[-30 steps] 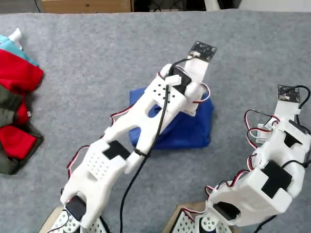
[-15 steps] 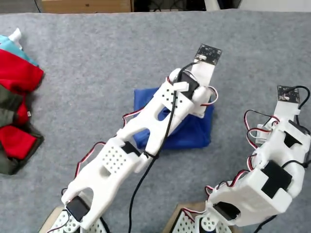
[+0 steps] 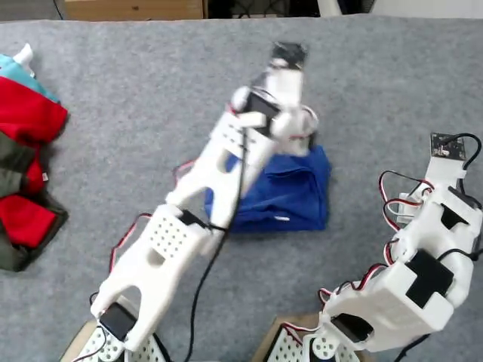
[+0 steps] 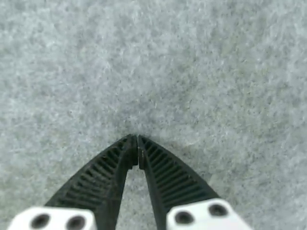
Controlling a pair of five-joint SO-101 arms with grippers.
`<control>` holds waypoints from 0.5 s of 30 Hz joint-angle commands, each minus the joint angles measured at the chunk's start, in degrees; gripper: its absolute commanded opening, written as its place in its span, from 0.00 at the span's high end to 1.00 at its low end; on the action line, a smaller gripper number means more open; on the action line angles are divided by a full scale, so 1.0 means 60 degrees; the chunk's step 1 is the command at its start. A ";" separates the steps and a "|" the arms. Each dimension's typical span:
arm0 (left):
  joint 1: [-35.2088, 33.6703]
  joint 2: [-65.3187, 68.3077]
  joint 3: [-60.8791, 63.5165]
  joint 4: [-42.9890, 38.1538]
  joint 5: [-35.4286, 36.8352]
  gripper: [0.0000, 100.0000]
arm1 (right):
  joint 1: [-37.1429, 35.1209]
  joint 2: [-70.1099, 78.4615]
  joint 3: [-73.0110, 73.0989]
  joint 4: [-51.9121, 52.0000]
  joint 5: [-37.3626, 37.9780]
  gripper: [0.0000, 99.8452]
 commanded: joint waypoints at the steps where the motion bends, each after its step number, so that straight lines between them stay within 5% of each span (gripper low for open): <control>1: -0.1136 -0.0571 -0.0637 0.0161 -0.0733 0.98 | -0.0190 -0.0227 -0.0110 -0.0132 0.0234 0.99; 8: -0.2835 -0.1099 0.0593 0.0190 -0.1890 0.97 | -0.1817 -0.1414 -0.2396 0.3839 0.0586 0.99; 15: -0.3040 -0.5011 0.6659 0.0117 -0.2227 0.97 | -0.4117 -0.1897 -0.5341 0.7487 0.1187 0.99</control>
